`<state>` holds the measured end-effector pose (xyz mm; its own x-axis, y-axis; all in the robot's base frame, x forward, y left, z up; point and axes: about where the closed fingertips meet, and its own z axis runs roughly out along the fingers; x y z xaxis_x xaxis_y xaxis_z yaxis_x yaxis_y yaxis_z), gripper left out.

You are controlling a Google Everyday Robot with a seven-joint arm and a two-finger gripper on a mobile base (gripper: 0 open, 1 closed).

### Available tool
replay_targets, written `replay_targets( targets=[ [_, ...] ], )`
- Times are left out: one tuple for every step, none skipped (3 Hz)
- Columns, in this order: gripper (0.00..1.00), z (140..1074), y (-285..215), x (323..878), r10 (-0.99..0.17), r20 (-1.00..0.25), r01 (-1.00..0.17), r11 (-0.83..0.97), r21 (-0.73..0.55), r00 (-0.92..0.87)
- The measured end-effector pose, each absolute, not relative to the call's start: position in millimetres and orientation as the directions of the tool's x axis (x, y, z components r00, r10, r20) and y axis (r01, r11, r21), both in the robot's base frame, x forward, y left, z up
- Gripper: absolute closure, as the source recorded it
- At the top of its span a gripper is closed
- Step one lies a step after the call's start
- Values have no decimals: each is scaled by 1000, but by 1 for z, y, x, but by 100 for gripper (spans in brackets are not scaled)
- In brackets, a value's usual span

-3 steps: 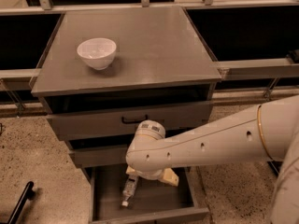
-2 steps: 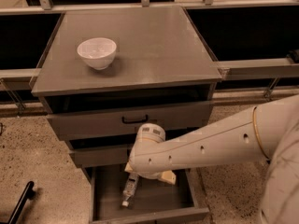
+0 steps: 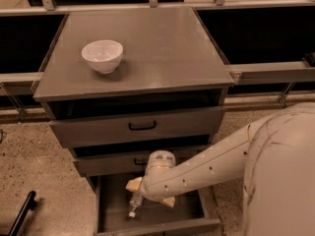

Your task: Pick blue plastic bottle from bottom drawer and place on counter

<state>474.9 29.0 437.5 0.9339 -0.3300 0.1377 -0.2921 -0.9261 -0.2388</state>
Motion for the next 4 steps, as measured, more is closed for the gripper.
replay_targets(
  targets=[
    [0,440,29,476,-328,144,-289,-927,-238,934],
    [0,413,26,482,-345,86,-310,-910,-275,935],
    [0,361,23,496,-371,11,-339,-861,-379,929],
    [0,305,34,488,-376,-81,-369,-808,-458,923]
  ],
)
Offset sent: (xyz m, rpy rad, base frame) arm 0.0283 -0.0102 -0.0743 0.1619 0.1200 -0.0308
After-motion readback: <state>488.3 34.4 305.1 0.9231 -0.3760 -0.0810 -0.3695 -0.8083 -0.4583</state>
